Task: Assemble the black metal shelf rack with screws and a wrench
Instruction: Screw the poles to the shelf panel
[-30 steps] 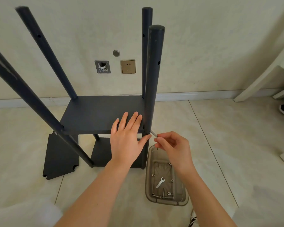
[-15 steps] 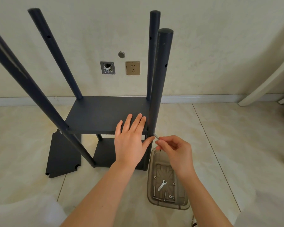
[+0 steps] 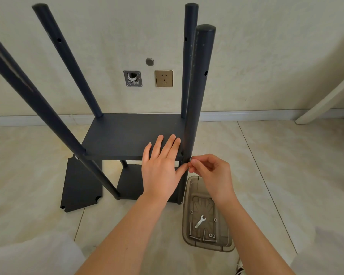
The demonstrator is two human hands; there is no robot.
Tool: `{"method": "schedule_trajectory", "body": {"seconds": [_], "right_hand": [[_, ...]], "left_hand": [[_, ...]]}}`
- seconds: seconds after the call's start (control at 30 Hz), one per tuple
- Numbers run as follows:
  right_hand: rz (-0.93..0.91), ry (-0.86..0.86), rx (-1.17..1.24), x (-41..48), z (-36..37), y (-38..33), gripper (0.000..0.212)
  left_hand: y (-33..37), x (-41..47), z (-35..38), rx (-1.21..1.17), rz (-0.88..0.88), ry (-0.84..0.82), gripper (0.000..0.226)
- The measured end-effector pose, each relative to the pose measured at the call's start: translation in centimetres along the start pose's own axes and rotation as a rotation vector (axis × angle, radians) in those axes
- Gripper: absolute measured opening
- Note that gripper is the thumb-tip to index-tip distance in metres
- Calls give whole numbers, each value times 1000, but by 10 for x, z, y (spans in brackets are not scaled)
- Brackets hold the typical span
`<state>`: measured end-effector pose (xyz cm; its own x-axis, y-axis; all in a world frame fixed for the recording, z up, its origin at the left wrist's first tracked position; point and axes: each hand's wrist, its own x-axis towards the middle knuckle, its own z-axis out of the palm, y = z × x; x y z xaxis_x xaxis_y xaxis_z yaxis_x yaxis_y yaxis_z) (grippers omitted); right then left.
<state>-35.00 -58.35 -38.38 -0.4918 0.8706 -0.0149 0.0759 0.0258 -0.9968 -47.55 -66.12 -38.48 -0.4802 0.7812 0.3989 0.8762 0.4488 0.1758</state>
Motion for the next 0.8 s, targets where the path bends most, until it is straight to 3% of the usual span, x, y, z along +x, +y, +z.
{"method": "schedule_trajectory", "body": {"seconds": [0.6,0.8], "right_hand": [[90,27,86,3,2,-6,8],[59,14,-16,6,2,-7,11]], "left_hand": [[-3,0,8,16,10,58,67],[-4,0,9,23,21,62,67]]}}
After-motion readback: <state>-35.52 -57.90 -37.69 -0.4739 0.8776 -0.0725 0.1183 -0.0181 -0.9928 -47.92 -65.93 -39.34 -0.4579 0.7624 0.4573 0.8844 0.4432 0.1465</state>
